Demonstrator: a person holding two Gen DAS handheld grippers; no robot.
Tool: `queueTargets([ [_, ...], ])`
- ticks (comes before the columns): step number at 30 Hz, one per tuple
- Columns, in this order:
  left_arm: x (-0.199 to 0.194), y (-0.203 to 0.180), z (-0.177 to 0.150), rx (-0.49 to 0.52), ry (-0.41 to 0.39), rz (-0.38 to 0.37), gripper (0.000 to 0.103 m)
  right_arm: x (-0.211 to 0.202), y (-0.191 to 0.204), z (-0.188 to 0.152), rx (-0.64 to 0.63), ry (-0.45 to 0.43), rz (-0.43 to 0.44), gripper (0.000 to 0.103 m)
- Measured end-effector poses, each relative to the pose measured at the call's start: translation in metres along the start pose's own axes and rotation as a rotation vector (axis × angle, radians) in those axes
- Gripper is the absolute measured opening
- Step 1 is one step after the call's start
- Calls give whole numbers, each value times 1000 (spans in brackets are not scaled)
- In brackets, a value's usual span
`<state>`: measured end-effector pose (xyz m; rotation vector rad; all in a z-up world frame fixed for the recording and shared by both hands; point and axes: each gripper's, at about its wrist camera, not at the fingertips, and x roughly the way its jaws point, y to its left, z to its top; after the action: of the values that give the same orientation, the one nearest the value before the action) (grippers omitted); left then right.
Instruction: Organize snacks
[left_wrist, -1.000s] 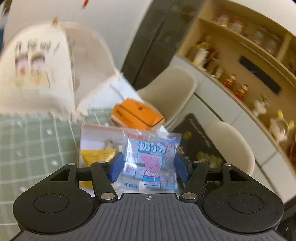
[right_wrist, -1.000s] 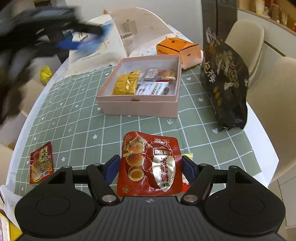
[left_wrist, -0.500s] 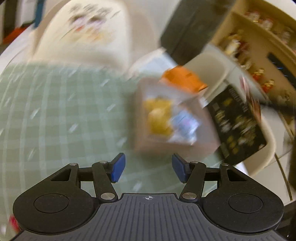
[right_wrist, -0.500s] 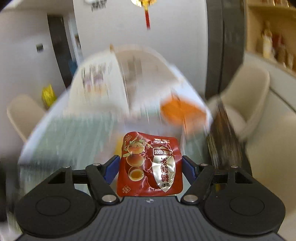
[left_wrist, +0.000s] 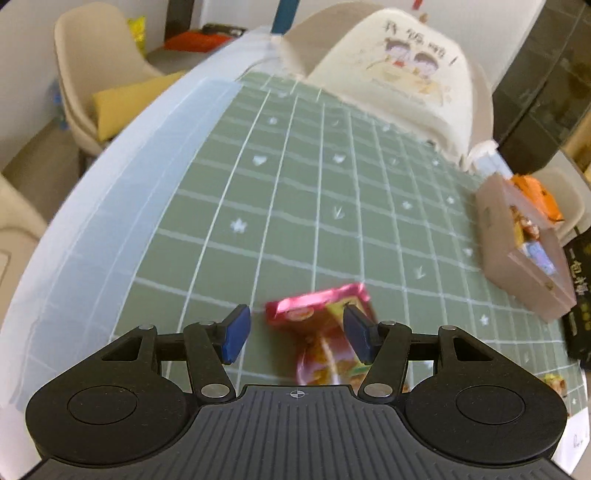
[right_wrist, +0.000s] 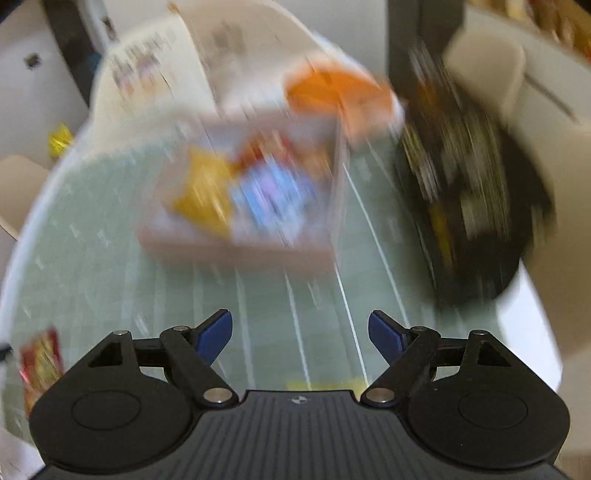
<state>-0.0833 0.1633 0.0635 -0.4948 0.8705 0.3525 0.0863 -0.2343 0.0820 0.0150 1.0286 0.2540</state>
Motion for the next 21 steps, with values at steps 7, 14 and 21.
queueTargets([
  [7,31,-53,-14,125,69,-106,60,19,-10,-56,43,78,-62,58],
  [14,59,-140,-37,379,118,-286,52,21,24,-59,-53,71,-8,56],
  [21,57,-143,-34,340,124,-353,49,1,71,-60,-247,46,167,67],
])
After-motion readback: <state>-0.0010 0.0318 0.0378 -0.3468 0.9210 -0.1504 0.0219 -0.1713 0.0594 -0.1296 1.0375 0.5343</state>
